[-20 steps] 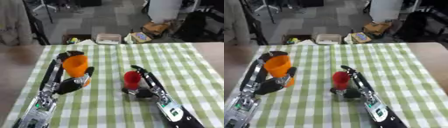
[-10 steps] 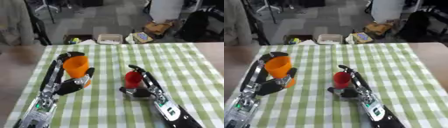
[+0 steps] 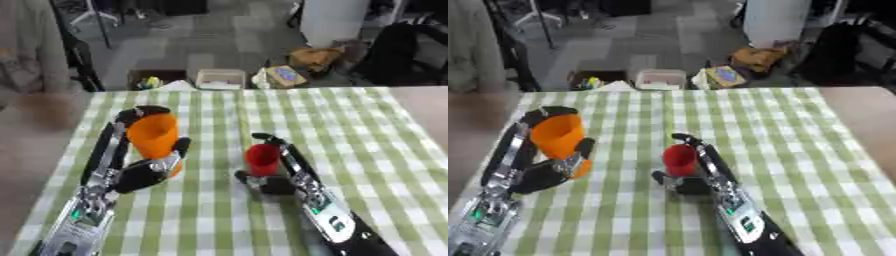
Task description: Pour the contents of one cup into another cup.
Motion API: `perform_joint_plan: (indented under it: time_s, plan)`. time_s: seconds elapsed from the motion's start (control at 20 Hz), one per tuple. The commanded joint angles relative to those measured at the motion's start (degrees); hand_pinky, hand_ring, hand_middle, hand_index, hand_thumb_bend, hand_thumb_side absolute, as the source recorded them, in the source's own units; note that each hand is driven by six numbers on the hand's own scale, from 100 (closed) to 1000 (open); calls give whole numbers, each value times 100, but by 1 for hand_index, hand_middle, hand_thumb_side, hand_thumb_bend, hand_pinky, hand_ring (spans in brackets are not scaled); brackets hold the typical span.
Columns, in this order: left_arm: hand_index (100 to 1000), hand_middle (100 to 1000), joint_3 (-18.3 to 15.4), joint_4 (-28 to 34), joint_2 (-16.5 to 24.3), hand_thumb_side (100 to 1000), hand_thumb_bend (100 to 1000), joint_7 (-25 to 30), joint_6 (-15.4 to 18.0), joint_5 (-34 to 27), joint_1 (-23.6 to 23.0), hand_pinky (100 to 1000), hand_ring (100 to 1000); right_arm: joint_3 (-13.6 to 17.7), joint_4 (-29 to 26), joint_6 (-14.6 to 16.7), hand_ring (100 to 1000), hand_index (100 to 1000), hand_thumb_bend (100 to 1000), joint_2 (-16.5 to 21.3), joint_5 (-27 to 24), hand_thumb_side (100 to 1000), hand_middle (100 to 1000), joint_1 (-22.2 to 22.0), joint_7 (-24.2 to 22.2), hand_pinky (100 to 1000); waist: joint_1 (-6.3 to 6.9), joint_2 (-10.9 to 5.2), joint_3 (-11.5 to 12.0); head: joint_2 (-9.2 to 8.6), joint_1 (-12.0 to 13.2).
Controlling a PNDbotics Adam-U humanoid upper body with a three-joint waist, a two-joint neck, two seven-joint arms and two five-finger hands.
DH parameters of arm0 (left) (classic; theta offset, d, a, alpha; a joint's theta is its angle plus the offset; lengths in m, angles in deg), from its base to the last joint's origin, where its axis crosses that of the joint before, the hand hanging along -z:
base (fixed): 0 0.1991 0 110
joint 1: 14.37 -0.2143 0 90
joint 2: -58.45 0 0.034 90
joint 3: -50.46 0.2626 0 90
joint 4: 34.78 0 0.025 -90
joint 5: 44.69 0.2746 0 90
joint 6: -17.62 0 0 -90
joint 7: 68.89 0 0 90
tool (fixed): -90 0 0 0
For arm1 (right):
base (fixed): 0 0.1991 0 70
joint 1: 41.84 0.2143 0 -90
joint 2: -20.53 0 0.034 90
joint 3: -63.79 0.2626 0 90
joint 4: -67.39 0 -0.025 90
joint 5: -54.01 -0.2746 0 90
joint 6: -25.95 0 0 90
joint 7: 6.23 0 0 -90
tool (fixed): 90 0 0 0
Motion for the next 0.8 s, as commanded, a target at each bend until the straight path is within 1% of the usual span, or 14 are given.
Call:
perform_joint_plan:
  time_s: [0.05,0.1,0.2,0.25,0.3,0.35,0.45,0.8]
  plan:
    - [695,327,0,102,15,180,100,0,0,-30,87,186,265,38,-12,-16,553,830,376,-2,-60,241,333,112,81,494,-5,-75,12,-47,2]
    - [695,327,2,102,15,181,100,-2,-2,-31,84,186,264,40,-2,-27,512,817,311,-7,-78,190,303,110,103,460,-7,-75,14,-45,3]
    - [695,326,4,101,14,182,100,-5,-6,-33,80,186,262,37,17,-44,475,801,240,-12,-112,139,274,109,129,418,-10,-74,15,-45,3]
    - [695,326,5,102,14,182,100,-7,-7,-34,78,185,262,36,22,-50,450,793,186,-15,-134,100,258,108,137,388,-11,-74,14,-42,2]
    - [695,325,6,103,14,183,100,-9,-8,-34,77,185,262,33,24,-54,423,789,137,-17,-156,100,242,108,141,361,-11,-74,13,-40,2]
    - [694,325,7,105,14,184,100,-12,-9,-35,75,185,262,32,20,-58,413,787,115,-20,-180,100,236,106,145,350,-12,-74,12,-39,0]
    - [694,324,8,113,16,184,100,-18,-10,-39,74,185,262,28,-9,-64,410,785,100,-20,-222,100,230,100,152,345,-14,-73,7,-38,-4]
    - [693,322,-7,246,68,182,100,-30,-31,-105,48,184,261,24,-300,-117,408,785,100,77,-322,100,233,110,175,342,-37,-82,-12,-38,-2]
